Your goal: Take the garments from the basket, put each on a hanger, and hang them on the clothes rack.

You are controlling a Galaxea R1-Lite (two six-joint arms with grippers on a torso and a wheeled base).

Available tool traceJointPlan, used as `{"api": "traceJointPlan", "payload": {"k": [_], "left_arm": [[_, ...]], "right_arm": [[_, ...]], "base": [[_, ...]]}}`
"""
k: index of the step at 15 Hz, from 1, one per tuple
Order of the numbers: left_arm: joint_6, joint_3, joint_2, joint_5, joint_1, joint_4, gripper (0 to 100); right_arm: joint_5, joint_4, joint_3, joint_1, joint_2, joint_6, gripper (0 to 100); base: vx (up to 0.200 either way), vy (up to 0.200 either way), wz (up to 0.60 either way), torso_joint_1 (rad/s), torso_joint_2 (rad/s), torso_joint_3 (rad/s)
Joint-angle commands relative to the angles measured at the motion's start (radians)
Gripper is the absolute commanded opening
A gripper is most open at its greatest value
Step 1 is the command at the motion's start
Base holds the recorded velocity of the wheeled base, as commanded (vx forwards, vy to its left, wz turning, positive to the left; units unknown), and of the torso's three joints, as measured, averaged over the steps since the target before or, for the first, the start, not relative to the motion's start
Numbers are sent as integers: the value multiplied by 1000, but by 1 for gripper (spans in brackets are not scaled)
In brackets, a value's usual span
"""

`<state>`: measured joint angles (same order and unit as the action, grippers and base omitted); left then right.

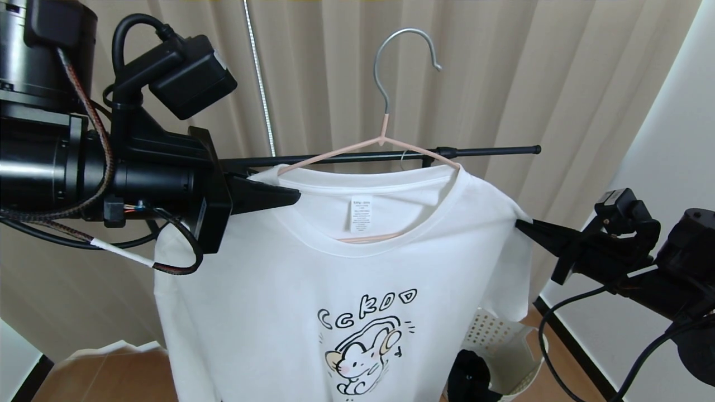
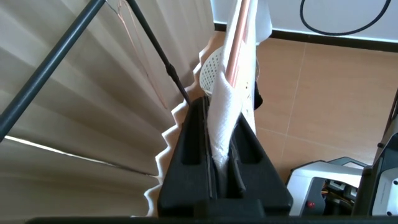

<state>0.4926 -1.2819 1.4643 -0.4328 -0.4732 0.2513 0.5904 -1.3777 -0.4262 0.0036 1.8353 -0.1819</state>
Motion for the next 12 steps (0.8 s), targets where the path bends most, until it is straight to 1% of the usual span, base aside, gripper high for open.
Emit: {"api": "traceJointPlan", "payload": {"k": [1,2,7,11,12], "left_arm": [[-2,1,-1,0,1,0,0],[-2,1,-1,0,2,0,0],[-5,15,4,2,38,0,0],[-3,84,-1,3,64,-1,0],[-3,102,-1,16,65,0,0]], "right_arm": [[2,2,24,6,-28,-2,0],[0,2,27,7,-30,-4,100],[0,0,14,7,-33,-2,100],[0,0,4,7,-27,-1,100],[0,0,4,9,-25,-1,100]], "base": [[0,0,0,0,0,0],[0,0,0,0,0,0],[0,0,0,0,0,0],[0,0,0,0,0,0],[0,0,0,0,0,0]]}}
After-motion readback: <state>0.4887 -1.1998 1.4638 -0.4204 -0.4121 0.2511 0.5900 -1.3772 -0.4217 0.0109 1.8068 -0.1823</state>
